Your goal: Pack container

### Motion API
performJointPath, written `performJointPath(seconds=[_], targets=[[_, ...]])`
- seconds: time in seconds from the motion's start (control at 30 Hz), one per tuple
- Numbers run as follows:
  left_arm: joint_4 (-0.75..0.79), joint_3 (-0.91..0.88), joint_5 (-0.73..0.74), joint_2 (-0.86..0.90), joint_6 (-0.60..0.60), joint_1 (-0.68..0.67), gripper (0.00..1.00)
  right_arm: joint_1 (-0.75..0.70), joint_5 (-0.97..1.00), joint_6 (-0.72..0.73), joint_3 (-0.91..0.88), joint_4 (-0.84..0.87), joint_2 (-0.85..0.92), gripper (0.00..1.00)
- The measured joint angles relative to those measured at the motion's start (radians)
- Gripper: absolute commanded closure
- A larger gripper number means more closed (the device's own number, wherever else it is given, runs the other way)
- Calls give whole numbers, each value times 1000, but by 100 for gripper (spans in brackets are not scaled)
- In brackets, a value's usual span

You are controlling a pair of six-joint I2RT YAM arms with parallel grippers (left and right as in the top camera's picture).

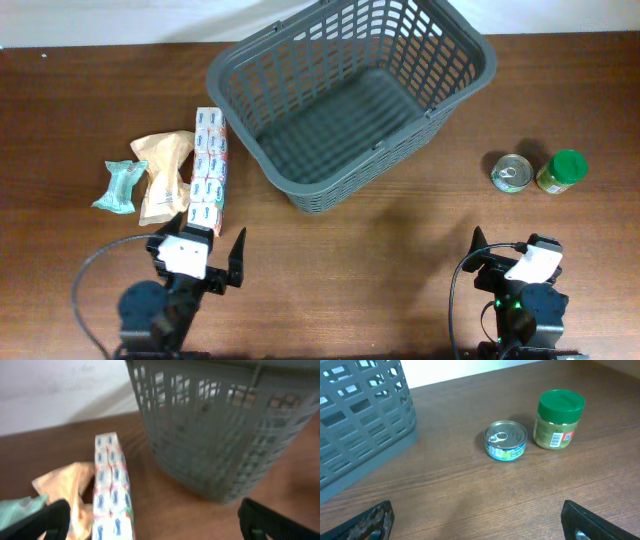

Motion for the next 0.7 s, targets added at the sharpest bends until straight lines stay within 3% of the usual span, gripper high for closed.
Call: performJointPath(seconds=[0.17, 0.27, 0.4, 0.5, 0.6, 0.7], targets=[[-259, 359, 4, 225, 0, 0, 1, 0, -27, 0, -2, 12, 0, 1], [-393, 549, 5, 359, 1, 0, 1, 0, -132, 83, -5, 88, 0, 1], [-449, 784, 7, 504, 5, 0, 1, 0, -335, 282, -3, 171, 1, 1], [-447, 883, 7, 547, 14, 0, 1, 0, -405, 338, 33, 171, 2, 1], [-454, 982, 7, 579, 21, 0, 1, 0, -502, 292, 224, 137, 64, 1], [-500, 1051, 7, 627, 25, 0, 1, 0, -536, 217, 480, -46, 222, 1]])
